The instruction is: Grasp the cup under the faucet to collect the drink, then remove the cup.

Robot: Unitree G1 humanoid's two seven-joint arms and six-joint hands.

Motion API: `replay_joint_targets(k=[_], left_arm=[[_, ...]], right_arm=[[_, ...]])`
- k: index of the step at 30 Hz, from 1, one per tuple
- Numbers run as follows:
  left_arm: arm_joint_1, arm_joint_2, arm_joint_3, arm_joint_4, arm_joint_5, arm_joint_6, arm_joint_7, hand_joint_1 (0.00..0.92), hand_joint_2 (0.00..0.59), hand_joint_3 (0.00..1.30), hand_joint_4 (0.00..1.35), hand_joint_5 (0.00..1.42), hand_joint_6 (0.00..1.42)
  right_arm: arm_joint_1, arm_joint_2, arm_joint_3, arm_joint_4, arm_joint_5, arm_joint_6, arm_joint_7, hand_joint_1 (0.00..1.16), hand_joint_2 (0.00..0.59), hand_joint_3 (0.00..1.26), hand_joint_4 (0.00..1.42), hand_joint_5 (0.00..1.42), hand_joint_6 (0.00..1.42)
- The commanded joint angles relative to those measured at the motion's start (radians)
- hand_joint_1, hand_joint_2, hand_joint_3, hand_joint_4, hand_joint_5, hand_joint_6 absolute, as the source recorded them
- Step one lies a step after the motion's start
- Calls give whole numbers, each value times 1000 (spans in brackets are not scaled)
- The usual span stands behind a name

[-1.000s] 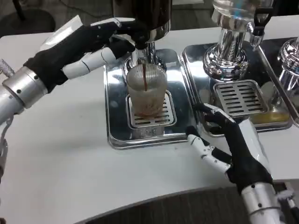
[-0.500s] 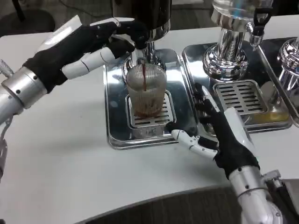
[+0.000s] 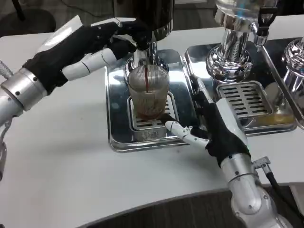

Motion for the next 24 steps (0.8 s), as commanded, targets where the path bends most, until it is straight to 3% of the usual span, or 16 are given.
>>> replay_joint_targets(k=[1, 9, 24], left_arm=[[15, 8, -1, -15, -8, 4, -28, 7, 78, 246, 246, 333, 348], [17, 12, 2, -22, -10, 12, -29, 8, 79, 246, 246, 333, 348], [27, 12, 7, -41, -14, 19, -35, 9, 85, 246, 246, 332, 348]], right_arm=[[-44, 16, 9, 47, 8, -26, -8, 574, 201, 0, 15, 87, 199], [-120, 49, 13, 141, 15, -54, -24, 576, 197, 0, 0, 71, 179], [-203, 65, 18, 279, 16, -78, -69, 576, 197, 0, 0, 60, 166]])
